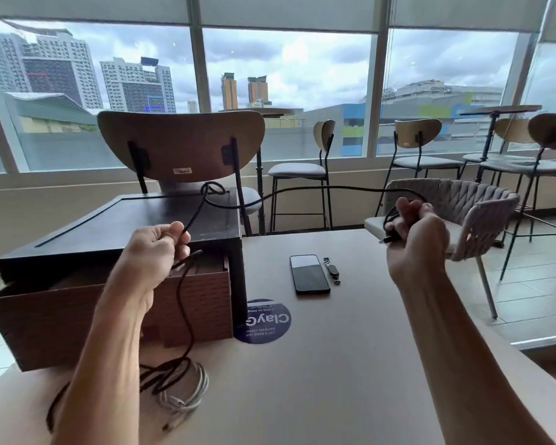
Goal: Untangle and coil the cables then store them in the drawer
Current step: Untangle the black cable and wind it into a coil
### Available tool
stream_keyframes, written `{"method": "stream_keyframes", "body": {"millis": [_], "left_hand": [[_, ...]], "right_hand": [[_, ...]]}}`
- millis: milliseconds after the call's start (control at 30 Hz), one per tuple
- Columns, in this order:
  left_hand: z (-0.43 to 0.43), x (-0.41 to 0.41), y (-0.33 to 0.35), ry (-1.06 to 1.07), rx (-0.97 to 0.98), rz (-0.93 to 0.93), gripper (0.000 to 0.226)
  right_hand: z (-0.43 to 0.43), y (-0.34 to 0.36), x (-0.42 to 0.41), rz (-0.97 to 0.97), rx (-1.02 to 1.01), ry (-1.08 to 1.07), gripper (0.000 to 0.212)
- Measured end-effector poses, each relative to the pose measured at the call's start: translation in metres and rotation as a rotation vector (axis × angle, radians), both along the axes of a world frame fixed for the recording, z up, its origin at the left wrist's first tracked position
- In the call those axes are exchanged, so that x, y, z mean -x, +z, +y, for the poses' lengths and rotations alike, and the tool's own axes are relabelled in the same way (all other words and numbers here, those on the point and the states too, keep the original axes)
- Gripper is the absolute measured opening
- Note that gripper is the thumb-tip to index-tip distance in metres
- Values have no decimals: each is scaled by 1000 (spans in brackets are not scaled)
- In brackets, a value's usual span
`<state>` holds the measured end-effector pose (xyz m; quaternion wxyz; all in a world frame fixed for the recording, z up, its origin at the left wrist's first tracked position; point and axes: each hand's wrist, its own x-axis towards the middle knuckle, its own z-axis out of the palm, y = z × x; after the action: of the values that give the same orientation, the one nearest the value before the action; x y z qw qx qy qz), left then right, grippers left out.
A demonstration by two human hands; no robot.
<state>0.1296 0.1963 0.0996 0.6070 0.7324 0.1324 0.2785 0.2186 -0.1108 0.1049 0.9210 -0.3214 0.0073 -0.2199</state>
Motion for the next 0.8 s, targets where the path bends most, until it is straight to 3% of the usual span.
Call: {"method": "stream_keyframes", "body": {"millis": [67, 233, 400, 567, 800], "left_hand": [[-10, -1, 2, -12, -20, 18, 37], [-23, -3, 1, 111, -444, 107, 37], [-28, -8, -2, -35, -422, 37, 25], [-28, -10, -5, 19, -436, -37, 7], [-31, -6, -4, 54, -439, -105, 12]], "right_hand": [[13, 0, 0, -29, 50, 32, 34], [19, 3, 3, -78, 107, 54, 31], [26, 6, 12, -92, 221, 99, 36], [34, 7, 17, -97, 440, 171, 33], [41, 11, 26, -90, 513, 298, 52]]}}
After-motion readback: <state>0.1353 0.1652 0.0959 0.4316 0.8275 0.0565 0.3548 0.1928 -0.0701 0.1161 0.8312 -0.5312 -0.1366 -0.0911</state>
